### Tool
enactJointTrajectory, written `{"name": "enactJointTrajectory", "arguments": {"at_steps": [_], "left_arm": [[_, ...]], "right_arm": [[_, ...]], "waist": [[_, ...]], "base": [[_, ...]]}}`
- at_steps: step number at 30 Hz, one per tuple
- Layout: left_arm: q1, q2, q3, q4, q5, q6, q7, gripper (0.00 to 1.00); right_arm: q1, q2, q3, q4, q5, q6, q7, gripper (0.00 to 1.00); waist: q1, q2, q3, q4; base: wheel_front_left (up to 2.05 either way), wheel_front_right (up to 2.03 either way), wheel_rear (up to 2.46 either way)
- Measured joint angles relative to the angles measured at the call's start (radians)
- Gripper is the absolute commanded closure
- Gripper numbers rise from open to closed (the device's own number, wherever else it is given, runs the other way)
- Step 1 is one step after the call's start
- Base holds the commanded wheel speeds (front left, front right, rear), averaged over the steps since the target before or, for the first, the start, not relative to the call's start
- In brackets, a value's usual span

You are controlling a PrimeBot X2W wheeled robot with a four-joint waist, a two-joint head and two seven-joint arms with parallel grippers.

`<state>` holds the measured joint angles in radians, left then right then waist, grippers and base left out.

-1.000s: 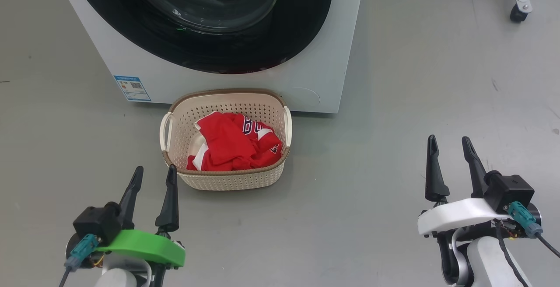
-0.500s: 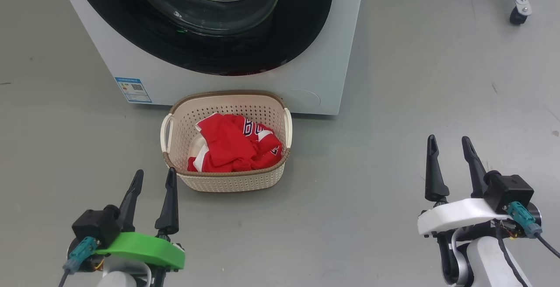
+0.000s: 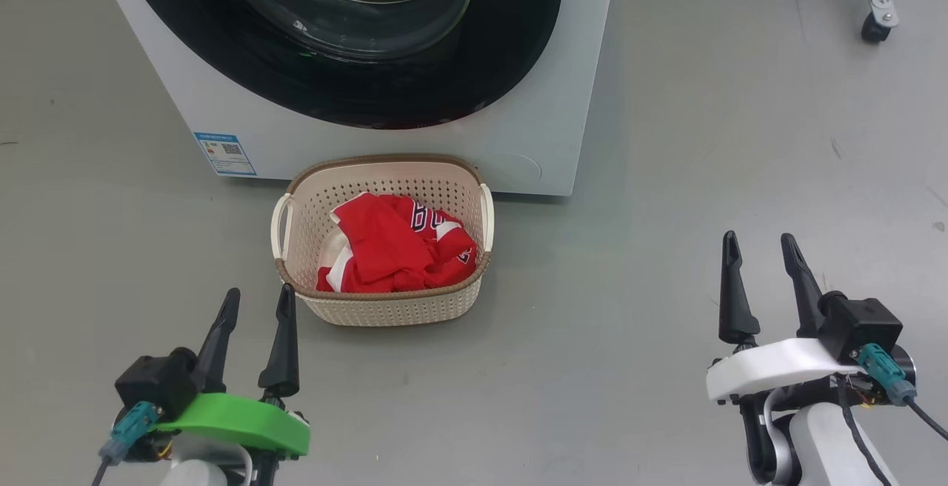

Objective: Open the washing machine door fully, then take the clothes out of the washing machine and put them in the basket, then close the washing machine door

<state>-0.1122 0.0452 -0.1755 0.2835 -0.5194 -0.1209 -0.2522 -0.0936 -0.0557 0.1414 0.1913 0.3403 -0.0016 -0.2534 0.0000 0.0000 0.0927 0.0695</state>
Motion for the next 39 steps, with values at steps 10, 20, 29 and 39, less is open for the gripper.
{"name": "enactJointTrajectory", "arguments": {"at_steps": [10,20,29,39], "left_arm": [[0.028,-0.013,-0.007,0.045,-0.026,0.001,0.006,1.0],[0.03,-0.013,0.01,0.035,-0.151,0.001,0.033,1.0],[0.03,-0.013,0.026,0.029,-0.234,0.001,0.06,1.0],[0.031,-0.012,0.049,0.024,-0.343,0.001,0.097,1.0]], "right_arm": [[0.042,0.011,0.002,0.05,0.026,0.0,0.002,1.0],[0.043,0.011,-0.015,0.048,0.161,0.011,0.03,1.0],[0.042,0.011,-0.036,0.048,0.27,0.021,0.056,1.0],[0.042,0.012,-0.063,0.048,0.396,0.031,0.094,1.0]], "waist": [[0.0,0.0,-0.002,-0.002],[0.0,0.0,-0.013,-0.01],[0.0,0.0,-0.02,-0.015],[0.0,0.0,-0.028,-0.022]], "base": [[0.0,0.0,0.0],[0.0,0.0,0.0],[0.0,0.0,0.0],[0.0,0.0,0.0]]}}
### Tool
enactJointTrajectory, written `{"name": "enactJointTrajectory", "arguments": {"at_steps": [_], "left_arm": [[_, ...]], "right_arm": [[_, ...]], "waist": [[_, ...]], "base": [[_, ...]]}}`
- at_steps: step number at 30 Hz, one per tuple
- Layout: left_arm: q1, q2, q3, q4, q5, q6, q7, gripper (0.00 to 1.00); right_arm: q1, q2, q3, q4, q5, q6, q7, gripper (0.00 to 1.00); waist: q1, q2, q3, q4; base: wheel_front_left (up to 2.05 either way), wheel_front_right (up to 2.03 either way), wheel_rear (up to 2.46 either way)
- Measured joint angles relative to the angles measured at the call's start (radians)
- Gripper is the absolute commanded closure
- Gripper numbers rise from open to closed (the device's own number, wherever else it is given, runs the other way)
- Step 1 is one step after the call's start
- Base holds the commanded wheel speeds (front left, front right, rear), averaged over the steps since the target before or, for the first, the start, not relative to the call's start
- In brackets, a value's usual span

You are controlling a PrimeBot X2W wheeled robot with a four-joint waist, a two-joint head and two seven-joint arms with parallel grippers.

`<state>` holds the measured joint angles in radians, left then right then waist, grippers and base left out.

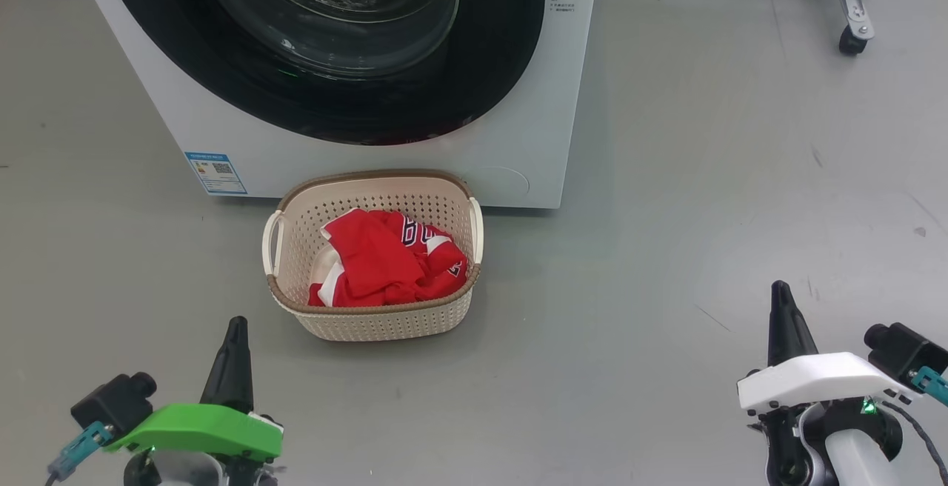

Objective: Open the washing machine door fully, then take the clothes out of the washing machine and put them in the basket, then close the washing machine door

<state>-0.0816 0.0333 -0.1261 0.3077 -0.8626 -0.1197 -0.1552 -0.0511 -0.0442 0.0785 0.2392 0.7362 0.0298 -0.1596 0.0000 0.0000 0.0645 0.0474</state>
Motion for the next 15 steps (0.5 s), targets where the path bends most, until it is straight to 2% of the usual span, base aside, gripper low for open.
{"name": "enactJointTrajectory", "arguments": {"at_steps": [15], "left_arm": [[0.0,0.006,0.034,-0.006,-0.178,0.0,0.051,1.0]], "right_arm": [[0.0,-0.003,-0.039,0.005,0.203,0.021,0.058,1.0]], "waist": [[0.0,0.0,-0.014,-0.011]], "base": [[0.0,0.0,0.0]]}}
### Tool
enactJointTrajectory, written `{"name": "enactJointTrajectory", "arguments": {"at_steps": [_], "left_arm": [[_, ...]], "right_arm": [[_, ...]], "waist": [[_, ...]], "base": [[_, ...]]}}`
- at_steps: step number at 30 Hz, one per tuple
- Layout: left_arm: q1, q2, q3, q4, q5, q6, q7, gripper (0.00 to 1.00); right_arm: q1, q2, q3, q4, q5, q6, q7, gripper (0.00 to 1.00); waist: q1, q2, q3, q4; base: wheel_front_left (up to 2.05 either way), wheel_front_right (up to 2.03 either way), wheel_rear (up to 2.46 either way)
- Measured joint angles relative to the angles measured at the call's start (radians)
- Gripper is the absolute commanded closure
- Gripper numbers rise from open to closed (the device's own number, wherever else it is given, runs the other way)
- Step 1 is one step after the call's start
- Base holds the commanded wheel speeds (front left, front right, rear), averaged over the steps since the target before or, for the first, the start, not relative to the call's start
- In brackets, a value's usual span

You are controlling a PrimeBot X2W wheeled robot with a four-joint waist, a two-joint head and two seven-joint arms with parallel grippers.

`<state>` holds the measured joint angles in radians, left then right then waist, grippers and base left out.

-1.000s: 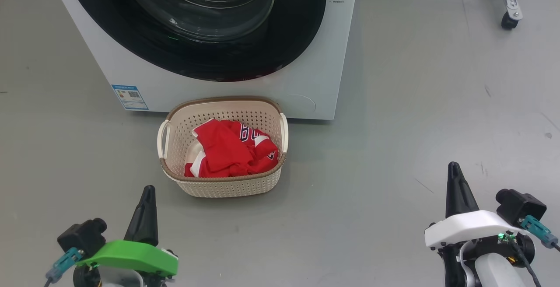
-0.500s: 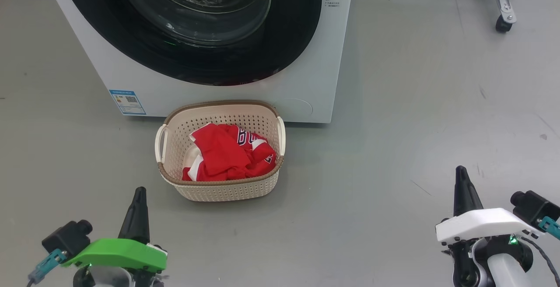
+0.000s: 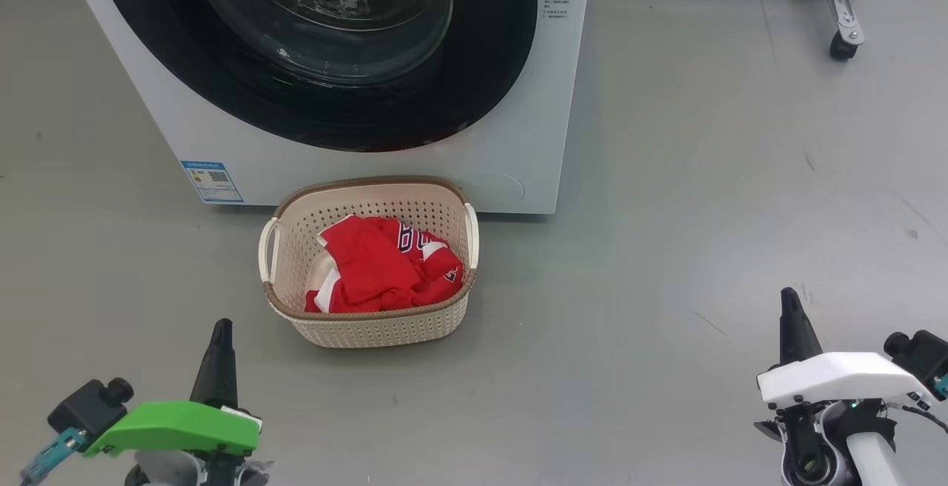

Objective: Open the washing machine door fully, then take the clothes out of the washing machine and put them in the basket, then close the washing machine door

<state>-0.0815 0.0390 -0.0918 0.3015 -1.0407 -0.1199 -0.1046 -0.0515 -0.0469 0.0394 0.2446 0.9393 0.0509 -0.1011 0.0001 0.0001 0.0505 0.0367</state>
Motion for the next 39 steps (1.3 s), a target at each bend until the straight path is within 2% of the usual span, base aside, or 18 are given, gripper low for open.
{"name": "enactJointTrajectory", "arguments": {"at_steps": [39], "left_arm": [[0.0,0.013,0.089,-0.016,-0.437,0.0,0.128,1.0]], "right_arm": [[-0.003,-0.01,-0.096,0.024,0.503,0.049,0.131,1.0]], "waist": [[0.0,0.0,-0.035,-0.027]], "base": [[0.0,0.0,0.0]]}}
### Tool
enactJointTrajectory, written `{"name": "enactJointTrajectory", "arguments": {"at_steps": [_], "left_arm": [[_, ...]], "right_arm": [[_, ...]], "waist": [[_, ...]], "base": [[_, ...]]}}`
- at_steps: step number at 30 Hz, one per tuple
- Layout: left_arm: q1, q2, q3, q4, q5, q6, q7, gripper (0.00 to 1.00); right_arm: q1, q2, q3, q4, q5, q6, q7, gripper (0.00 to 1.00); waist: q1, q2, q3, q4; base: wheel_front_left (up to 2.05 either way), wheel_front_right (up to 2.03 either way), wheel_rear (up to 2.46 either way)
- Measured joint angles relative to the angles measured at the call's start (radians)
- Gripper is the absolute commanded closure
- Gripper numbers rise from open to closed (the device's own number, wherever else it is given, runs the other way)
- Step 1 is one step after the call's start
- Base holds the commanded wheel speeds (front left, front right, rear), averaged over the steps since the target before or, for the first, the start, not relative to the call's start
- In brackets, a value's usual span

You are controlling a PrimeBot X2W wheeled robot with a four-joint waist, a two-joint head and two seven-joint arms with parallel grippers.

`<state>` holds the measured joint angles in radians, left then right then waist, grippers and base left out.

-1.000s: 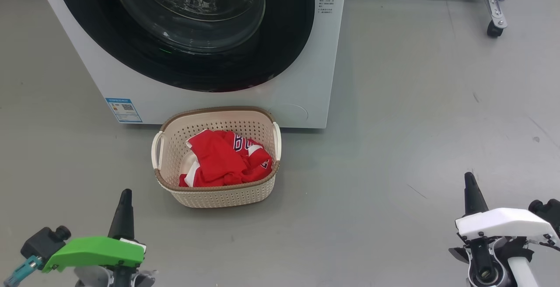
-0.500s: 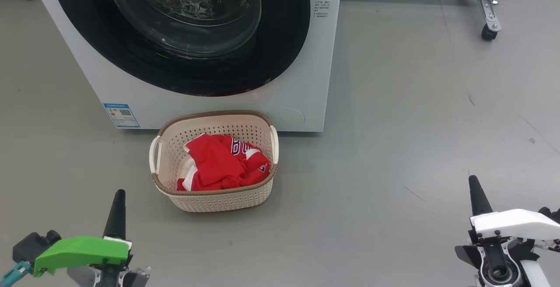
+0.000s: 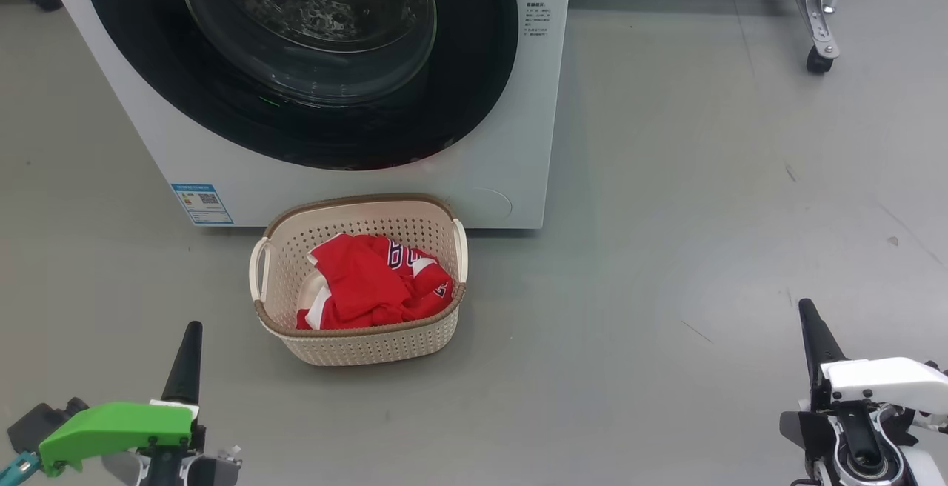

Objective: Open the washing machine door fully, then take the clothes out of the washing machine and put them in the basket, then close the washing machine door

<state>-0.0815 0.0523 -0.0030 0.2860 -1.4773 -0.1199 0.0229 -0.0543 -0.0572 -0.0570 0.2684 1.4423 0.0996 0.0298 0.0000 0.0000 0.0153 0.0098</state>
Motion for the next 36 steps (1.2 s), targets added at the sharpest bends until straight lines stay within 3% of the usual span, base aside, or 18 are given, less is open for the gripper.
{"name": "enactJointTrajectory", "arguments": {"at_steps": [15,36], "left_arm": [[0.0,0.005,0.032,-0.004,-0.155,0.0,0.047,1.0],[0.0,0.006,0.034,-0.004,-0.168,0.0,0.047,1.0]], "right_arm": [[-0.004,-0.003,-0.035,0.005,0.184,0.017,0.045,1.0],[-0.004,-0.003,-0.038,0.006,0.187,0.022,0.046,1.0]], "waist": [[0.0,0.0,-0.013,-0.01],[0.0,0.0,-0.013,-0.01]], "base": [[0.0,0.0,0.0],[0.0,0.0,0.0]]}}
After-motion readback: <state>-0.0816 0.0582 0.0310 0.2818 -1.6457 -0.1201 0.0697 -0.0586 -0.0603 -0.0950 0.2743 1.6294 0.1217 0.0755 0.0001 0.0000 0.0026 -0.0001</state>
